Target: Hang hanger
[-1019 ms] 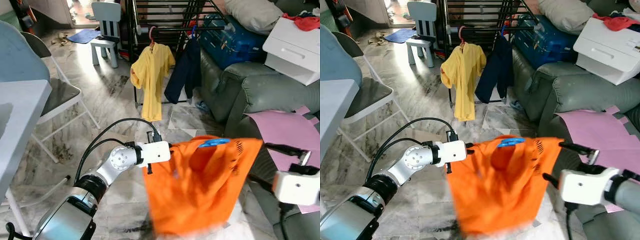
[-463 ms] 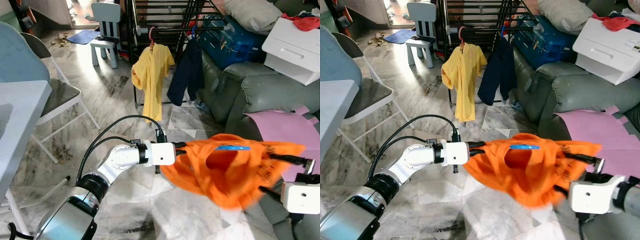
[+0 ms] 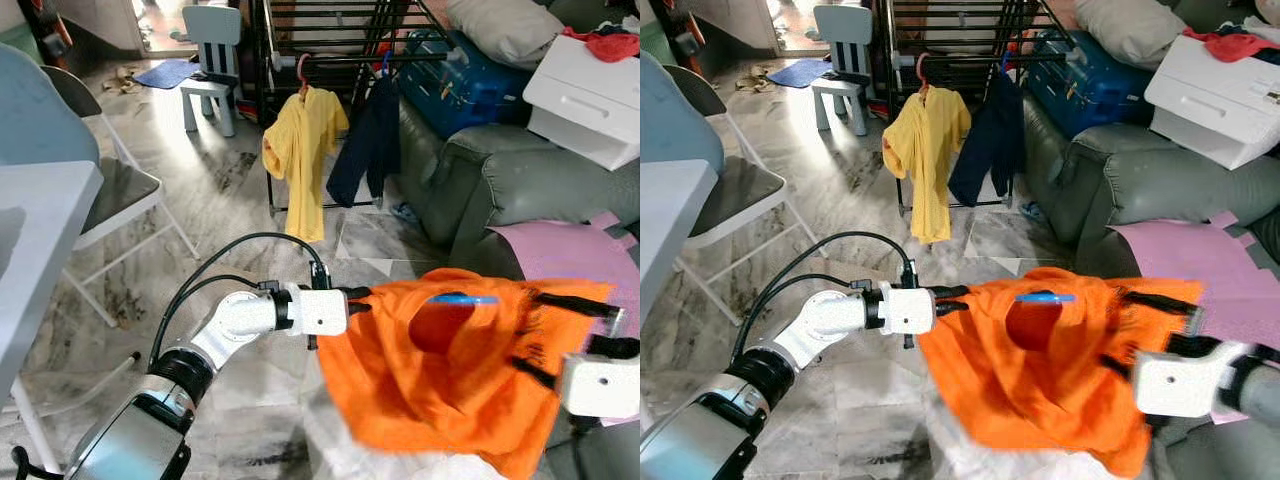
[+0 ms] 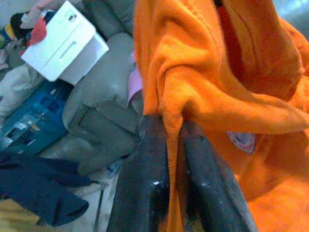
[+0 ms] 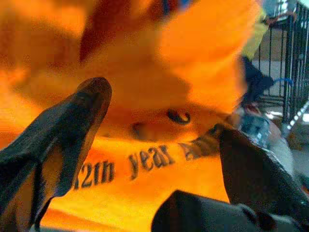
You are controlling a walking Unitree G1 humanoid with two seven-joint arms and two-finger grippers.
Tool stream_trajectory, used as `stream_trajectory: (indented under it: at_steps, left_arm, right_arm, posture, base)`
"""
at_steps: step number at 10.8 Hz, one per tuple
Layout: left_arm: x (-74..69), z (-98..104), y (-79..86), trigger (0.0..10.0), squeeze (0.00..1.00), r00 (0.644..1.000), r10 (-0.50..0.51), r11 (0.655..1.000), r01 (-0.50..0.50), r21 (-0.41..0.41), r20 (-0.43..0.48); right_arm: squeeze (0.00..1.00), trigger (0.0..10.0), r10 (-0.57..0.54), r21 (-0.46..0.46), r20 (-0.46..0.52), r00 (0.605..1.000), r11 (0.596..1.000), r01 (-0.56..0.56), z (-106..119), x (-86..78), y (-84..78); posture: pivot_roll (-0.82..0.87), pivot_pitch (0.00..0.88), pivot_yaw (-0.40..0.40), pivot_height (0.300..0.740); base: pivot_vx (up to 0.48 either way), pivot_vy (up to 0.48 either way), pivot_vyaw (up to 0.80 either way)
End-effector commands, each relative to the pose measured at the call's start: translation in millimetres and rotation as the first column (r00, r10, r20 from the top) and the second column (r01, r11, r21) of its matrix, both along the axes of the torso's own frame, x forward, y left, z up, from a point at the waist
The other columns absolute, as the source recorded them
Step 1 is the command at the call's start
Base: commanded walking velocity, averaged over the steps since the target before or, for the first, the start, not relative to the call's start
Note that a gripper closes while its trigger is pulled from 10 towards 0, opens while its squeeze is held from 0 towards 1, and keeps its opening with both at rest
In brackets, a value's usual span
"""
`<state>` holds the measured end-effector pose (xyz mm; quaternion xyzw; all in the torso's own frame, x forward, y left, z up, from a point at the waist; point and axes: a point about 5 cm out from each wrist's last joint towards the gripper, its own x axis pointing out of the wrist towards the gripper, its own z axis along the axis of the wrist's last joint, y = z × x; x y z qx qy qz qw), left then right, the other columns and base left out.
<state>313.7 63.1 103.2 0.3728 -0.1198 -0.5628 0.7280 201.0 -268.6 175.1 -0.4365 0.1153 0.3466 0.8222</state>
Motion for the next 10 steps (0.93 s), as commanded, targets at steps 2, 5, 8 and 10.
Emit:
stream_trajectory:
  at_steps: [2, 5, 8, 10]
  left_arm:
    - [8.9, 6, -1.8, 0.0, 0.00, 0.997, 0.058, 0.998, -0.058, 0.004, 0.044]
    - [12.0, 8, -0.1, 0.0, 0.00, 0.995, 0.090, 0.996, -0.089, -0.017, 0.048]
    - [7.4, 7, 0.3, 0.0, 0.00, 0.997, 0.045, 0.999, -0.045, -0.016, 0.057]
    - [2.4, 11, -2.3, 0.0, 0.00, 0.997, -0.012, 0.998, 0.016, -0.053, 0.073]
  right_arm:
    - [0.00, 10.0, 0.035, 0.095, -0.039, 0.999, 0.995, -0.031, 13, -3.5, 10.4]
    - [0.00, 10.0, -0.012, 0.003, 0.006, 1.000, 1.000, 0.012, 15, -3.8, -4.8]
    - [0.00, 10.0, -0.030, -0.127, 0.046, 0.998, 0.991, 0.036, 18, 0.9, -21.4]
    - [0.00, 10.0, -0.036, -0.098, 0.018, 0.999, 0.994, 0.038, 9, 0.4, -25.9]
  posture:
    - [-0.05, 0.000, -0.032, 0.740]
    - [-0.06, 0.000, -0.030, 0.740]
    - [-0.06, 0.000, -0.033, 0.740]
    - [-0.05, 0.000, -0.032, 0.740]
  base:
    - [0.000, 0.000, 0.00]
    - [0.000, 0.000, 0.00]
    - [0.000, 0.000, 0.00]
    - [0.000, 0.000, 0.00]
